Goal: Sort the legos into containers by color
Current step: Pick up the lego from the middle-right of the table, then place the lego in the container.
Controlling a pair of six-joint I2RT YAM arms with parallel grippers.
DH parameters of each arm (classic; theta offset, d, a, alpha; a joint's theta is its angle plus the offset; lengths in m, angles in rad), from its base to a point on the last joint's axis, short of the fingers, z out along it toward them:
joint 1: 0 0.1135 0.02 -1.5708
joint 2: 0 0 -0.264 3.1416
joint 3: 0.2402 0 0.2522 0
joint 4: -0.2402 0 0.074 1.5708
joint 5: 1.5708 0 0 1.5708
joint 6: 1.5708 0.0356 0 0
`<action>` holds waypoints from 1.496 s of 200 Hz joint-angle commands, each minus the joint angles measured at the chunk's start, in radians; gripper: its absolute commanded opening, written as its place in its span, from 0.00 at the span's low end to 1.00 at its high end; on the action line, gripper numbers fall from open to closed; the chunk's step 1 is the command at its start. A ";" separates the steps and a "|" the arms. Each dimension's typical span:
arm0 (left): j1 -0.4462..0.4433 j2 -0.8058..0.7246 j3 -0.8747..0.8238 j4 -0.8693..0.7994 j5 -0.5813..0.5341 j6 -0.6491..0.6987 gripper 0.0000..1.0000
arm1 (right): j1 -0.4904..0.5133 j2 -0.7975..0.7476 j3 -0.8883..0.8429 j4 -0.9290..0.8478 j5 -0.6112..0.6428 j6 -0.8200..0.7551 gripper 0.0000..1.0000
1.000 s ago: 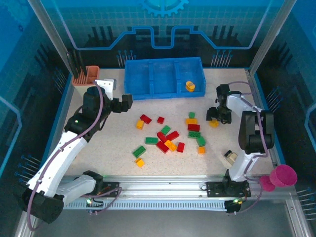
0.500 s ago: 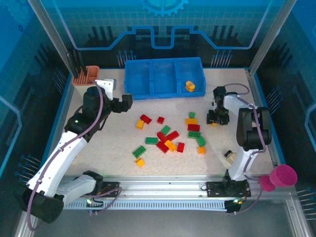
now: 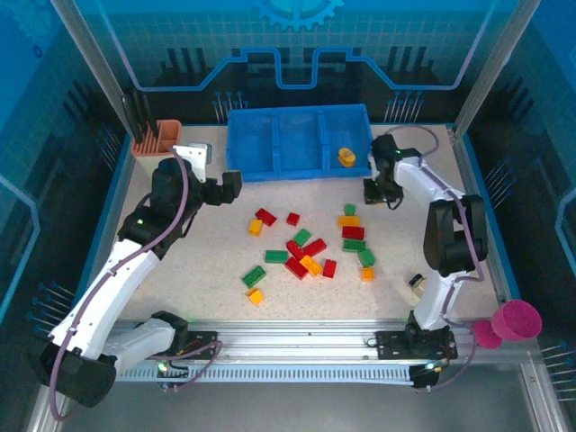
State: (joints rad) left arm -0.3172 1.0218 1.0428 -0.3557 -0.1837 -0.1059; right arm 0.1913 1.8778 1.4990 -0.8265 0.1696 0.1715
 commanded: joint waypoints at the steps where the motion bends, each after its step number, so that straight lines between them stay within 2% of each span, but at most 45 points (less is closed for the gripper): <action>1: -0.005 -0.039 -0.037 0.056 -0.004 0.005 0.99 | 0.053 -0.009 0.122 0.032 0.048 -0.065 0.30; 52: -0.005 -0.064 -0.041 0.055 -0.002 -0.036 1.00 | 0.083 0.263 0.508 0.019 0.103 -0.153 0.30; 109: -0.005 -0.071 -0.044 0.085 0.082 -0.038 0.99 | 0.082 0.666 1.007 -0.104 0.116 -0.199 0.31; 136: -0.005 -0.045 -0.017 0.055 0.066 -0.031 0.99 | 0.081 0.761 1.110 -0.112 0.117 -0.214 0.33; 181: -0.005 -0.001 -0.005 0.043 0.069 -0.041 0.99 | 0.077 0.749 1.091 -0.070 0.088 -0.212 0.36; 215: -0.005 0.008 0.001 0.028 0.069 -0.038 0.99 | 0.082 0.695 1.073 -0.080 0.104 -0.224 0.44; 299: -0.005 -0.030 -0.007 0.035 0.065 -0.053 0.99 | 0.110 0.309 0.796 -0.124 0.099 -0.155 0.57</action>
State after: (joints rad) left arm -0.3172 1.0283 1.0073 -0.3099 -0.1329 -0.1333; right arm 0.2726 2.3508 2.3646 -0.9085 0.2806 -0.0238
